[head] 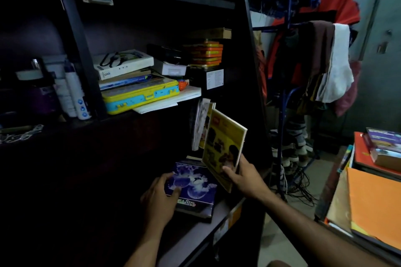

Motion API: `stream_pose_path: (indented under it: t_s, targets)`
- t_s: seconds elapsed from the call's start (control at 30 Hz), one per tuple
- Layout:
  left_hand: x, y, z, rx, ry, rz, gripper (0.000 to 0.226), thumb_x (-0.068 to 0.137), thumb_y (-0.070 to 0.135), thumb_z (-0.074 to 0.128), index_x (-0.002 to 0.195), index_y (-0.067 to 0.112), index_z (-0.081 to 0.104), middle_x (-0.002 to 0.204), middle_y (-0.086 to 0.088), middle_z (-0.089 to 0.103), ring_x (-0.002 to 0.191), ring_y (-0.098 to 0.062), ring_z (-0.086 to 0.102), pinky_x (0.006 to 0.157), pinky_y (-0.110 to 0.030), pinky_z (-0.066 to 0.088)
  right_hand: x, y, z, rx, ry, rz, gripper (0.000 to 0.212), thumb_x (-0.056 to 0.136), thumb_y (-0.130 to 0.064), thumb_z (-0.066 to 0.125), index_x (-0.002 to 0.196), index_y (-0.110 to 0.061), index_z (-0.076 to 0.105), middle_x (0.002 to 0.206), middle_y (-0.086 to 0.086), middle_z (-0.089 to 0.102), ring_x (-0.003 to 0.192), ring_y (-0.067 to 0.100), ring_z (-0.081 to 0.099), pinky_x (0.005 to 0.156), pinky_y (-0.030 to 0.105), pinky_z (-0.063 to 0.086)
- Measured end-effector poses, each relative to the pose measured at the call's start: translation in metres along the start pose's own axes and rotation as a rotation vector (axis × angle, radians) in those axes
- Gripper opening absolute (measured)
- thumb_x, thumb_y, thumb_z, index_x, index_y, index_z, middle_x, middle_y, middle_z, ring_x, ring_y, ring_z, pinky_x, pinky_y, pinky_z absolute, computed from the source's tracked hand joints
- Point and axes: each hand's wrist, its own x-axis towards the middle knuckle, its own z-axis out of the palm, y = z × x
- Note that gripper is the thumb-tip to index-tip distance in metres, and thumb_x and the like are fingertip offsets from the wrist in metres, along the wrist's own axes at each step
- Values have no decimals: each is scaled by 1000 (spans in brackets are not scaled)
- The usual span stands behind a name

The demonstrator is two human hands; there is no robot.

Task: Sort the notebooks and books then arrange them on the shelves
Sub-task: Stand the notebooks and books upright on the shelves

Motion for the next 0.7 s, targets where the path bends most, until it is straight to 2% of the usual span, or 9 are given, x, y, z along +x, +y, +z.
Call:
stream_pose_path:
  t_s: [0.07, 0.17, 0.27, 0.33, 0.4, 0.47, 0.6, 0.63, 0.7]
  targets:
    - [0, 1, -2, 4, 7, 33, 39, 89, 28, 74, 125, 30, 62, 132, 2, 60, 118, -22, 59, 104, -52, 43, -3, 11, 8, -3, 84, 35, 41, 98, -25, 63, 137, -18, 52, 115, -10, 66, 110, 13, 65, 91, 25, 49]
    - [-4, 4, -1, 86, -8, 42, 35, 94, 34, 66, 128, 33, 60, 133, 6, 56, 117, -18, 57, 107, -47, 40, -1, 17, 13, 43, 201, 74, 34, 99, -23, 61, 133, -16, 56, 108, -9, 65, 108, 18, 65, 90, 31, 52]
    - [4, 16, -3, 387, -112, 68, 37, 98, 46, 49, 133, 36, 52, 135, 8, 50, 121, -17, 54, 109, -46, 35, 11, 21, 17, 35, 298, 91, 36, 101, -25, 57, 136, -17, 54, 107, -2, 69, 100, 19, 68, 80, 29, 52]
    - [22, 32, -9, 582, -139, 127, 35, 95, 52, 47, 125, 36, 56, 130, 9, 54, 123, -18, 53, 109, -47, 32, 27, 24, 22, 2, 332, 96, 36, 102, -29, 55, 135, -16, 55, 105, 3, 71, 95, 23, 69, 74, 27, 48]
    - [49, 46, -9, 618, -95, 261, 30, 95, 54, 50, 117, 36, 59, 124, 12, 59, 119, -16, 54, 107, -44, 32, 46, 27, 28, 60, 360, 113, 31, 102, -29, 55, 130, -13, 58, 99, 2, 70, 94, 23, 70, 72, 24, 45]
    - [78, 52, 5, 530, -13, 428, 29, 96, 45, 54, 123, 35, 58, 125, 12, 58, 116, -17, 54, 103, -40, 36, 64, 33, 36, 118, 393, 101, 25, 102, -26, 57, 121, -10, 62, 91, -1, 68, 90, 23, 71, 70, 24, 45]
    - [130, 63, 53, 628, -32, 703, 41, 80, 24, 75, 120, 26, 69, 127, 5, 64, 122, -22, 51, 99, -51, 41, 80, 46, 42, 129, 433, 63, 21, 103, -27, 55, 120, -16, 60, 95, -7, 66, 87, 13, 67, 70, 21, 44]
    - [139, 69, 64, 685, -64, 754, 51, 74, 27, 81, 123, 26, 68, 135, 5, 61, 131, -22, 44, 102, -57, 38, 81, 49, 43, 140, 438, 40, 21, 103, -27, 54, 123, -20, 56, 97, -8, 65, 87, 11, 65, 70, 20, 44]
    - [149, 82, 81, 796, -119, 749, 70, 82, 34, 75, 146, 29, 48, 161, 5, 33, 152, -22, 16, 112, -69, 11, 82, 51, 44, 167, 454, 35, 17, 104, -26, 51, 120, -23, 44, 95, -4, 66, 81, 16, 67, 68, 27, 47]
